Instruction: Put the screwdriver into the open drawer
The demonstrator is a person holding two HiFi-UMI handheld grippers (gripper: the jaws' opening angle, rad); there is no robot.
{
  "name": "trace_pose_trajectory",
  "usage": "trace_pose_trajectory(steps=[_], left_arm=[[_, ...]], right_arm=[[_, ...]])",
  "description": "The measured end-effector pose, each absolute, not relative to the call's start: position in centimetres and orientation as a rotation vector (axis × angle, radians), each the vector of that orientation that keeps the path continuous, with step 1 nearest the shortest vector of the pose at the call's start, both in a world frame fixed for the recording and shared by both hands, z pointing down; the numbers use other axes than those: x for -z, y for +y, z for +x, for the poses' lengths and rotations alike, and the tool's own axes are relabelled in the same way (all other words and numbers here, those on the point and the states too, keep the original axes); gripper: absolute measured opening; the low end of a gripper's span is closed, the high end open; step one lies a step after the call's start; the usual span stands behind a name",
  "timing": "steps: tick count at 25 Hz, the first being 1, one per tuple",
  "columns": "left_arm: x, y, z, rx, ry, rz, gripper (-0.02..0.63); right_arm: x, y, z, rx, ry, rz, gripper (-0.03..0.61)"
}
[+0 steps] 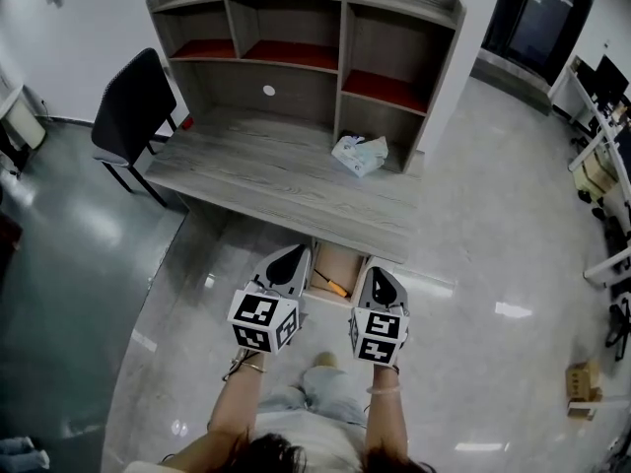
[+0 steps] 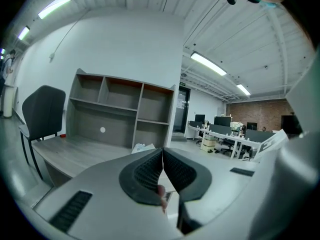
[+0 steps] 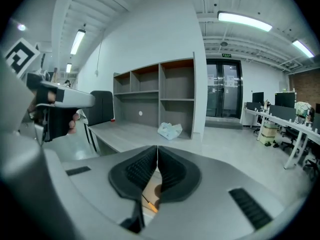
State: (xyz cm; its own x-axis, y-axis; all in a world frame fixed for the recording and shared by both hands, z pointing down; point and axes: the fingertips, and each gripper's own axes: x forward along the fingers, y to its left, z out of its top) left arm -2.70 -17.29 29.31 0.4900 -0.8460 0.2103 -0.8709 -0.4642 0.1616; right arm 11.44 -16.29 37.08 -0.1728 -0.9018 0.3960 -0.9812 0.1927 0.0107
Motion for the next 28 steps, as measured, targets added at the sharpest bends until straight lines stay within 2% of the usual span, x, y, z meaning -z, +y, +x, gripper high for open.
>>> trace_pose_trajectory(steps=[14,28], left_arm=[[-24.6,-12.9,-2.9,-0.078,-1.386,2.613,0.018],[-22.4,-6.4,-5.8,-0.018,-1.386,2.638,0.018]], right_arm=[[-29.5,-11.2,10.5,-0.293,-2.230,1.916,0.026],[-26.1,-4.2,8.6,-0.159,-2.205,1.967,0.026]])
